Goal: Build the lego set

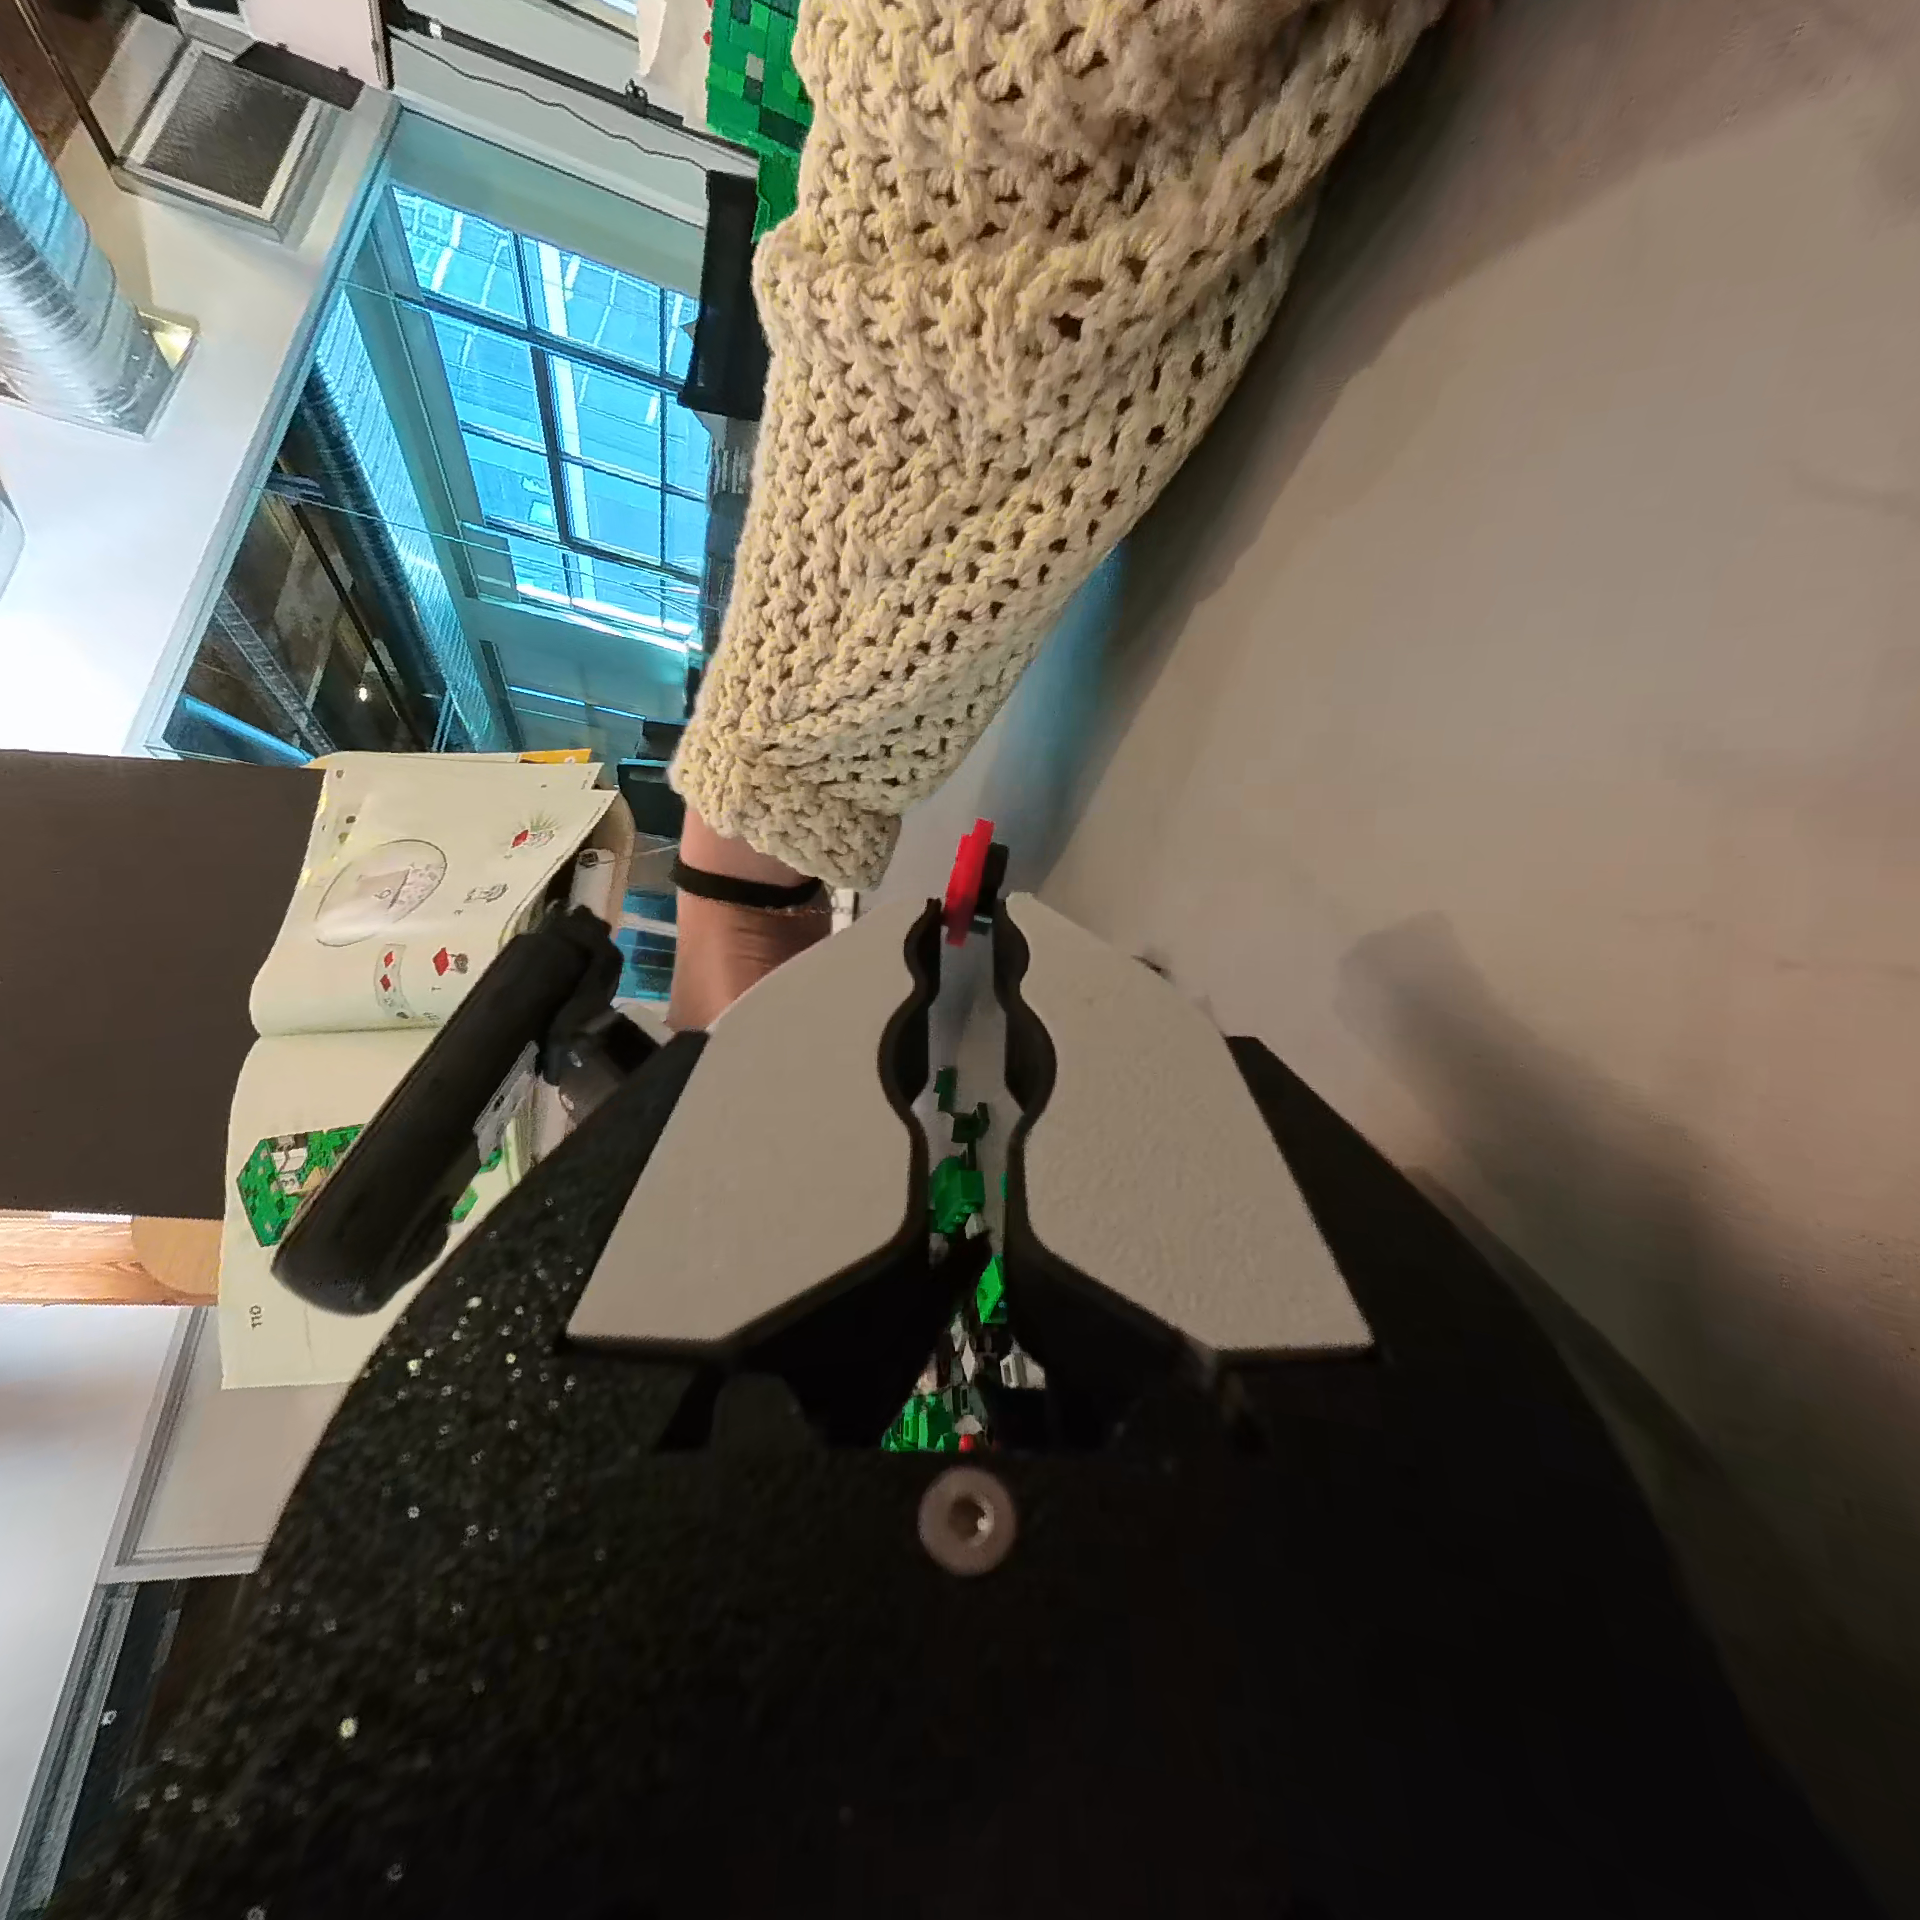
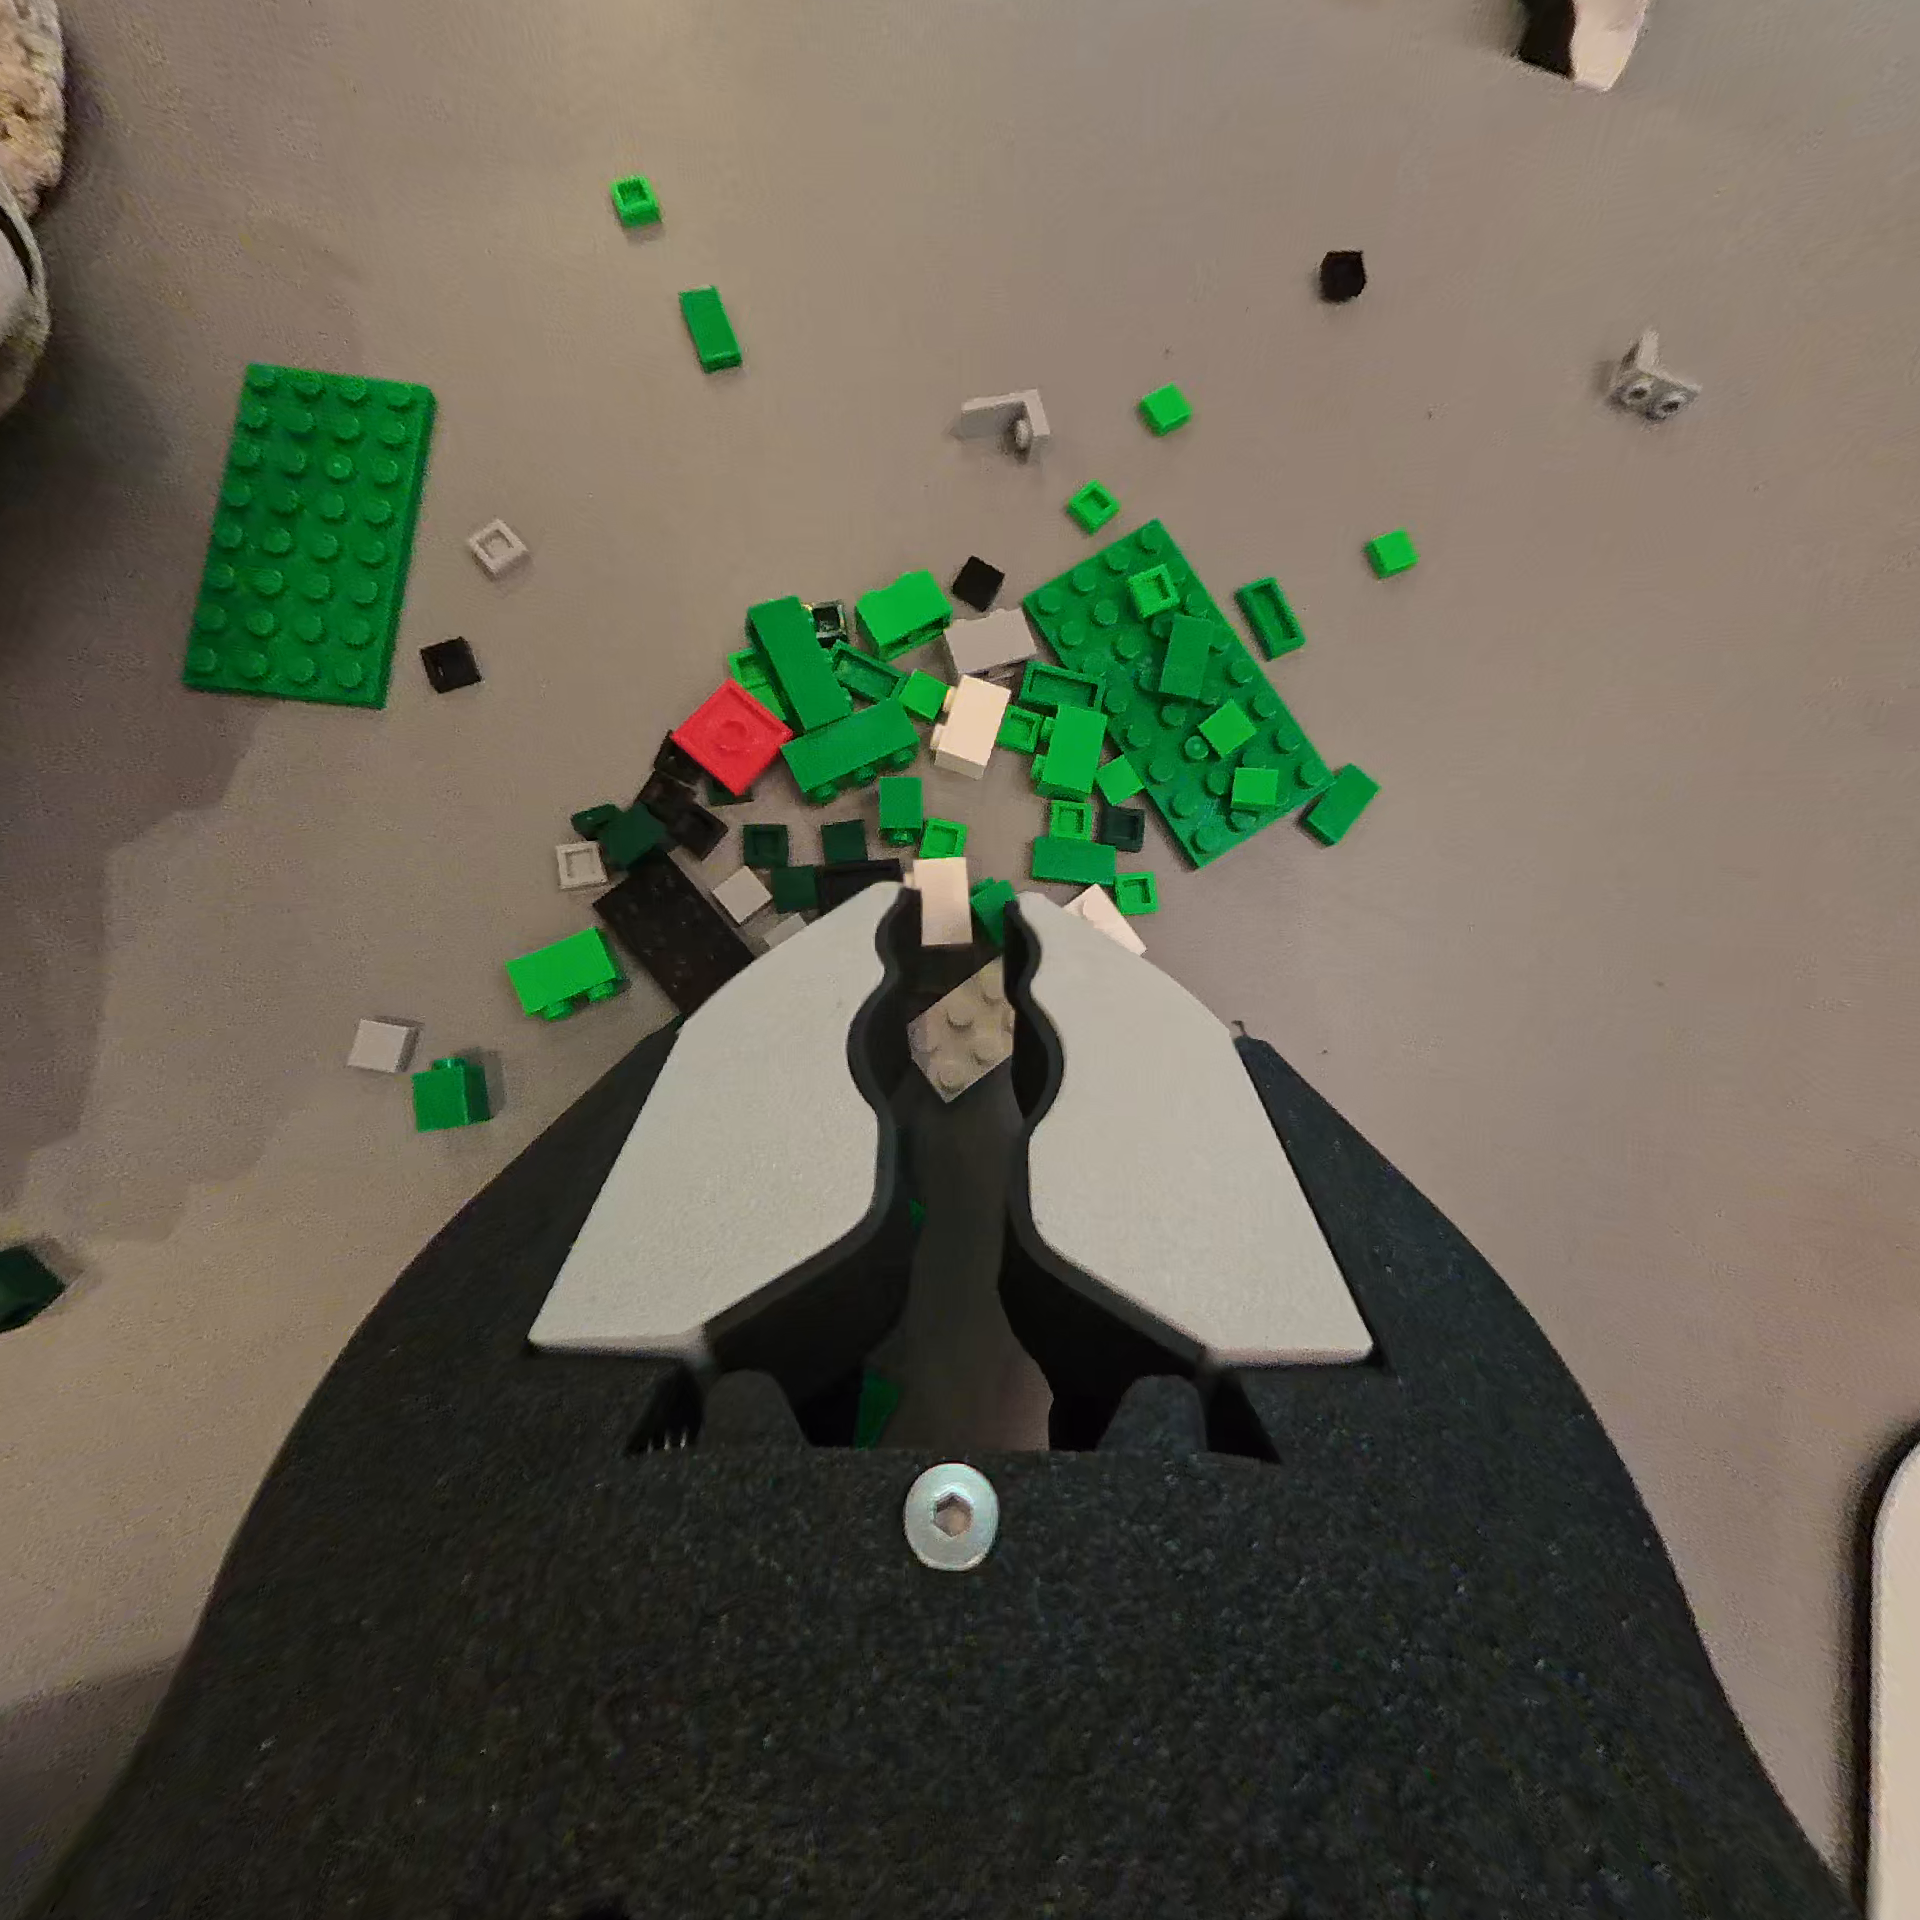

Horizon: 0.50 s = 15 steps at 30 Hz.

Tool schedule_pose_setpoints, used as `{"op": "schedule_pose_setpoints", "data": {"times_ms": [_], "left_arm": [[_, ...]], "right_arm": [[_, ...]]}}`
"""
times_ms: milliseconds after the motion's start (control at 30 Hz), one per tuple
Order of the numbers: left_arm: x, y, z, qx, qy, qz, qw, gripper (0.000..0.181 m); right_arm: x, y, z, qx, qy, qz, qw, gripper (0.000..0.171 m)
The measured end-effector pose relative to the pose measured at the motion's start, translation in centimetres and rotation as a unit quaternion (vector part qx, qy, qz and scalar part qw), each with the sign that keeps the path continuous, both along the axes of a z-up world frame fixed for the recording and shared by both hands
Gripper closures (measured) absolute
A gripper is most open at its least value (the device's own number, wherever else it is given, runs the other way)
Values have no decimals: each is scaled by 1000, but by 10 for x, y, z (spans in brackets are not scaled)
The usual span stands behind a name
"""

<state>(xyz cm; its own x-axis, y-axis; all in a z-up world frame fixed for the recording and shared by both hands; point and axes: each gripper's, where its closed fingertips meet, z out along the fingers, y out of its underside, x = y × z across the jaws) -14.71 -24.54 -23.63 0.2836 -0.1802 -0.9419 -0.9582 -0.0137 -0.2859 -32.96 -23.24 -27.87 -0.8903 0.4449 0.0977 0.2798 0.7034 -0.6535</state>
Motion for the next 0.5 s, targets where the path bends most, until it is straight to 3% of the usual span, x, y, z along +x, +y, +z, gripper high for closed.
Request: {"op": "schedule_pose_setpoints", "data": {"times_ms": [233, 500], "left_arm": [[-1, 0, -1, -5, -3, 2, 1000, 172], [-1, 0, -3, -10, -5, 3, 1000, 172]], "right_arm": [[9, 1, 0, 28, -30, 11, 999, 156], [2, -5, 0, 36, -1, 9, 999, 157]]}}
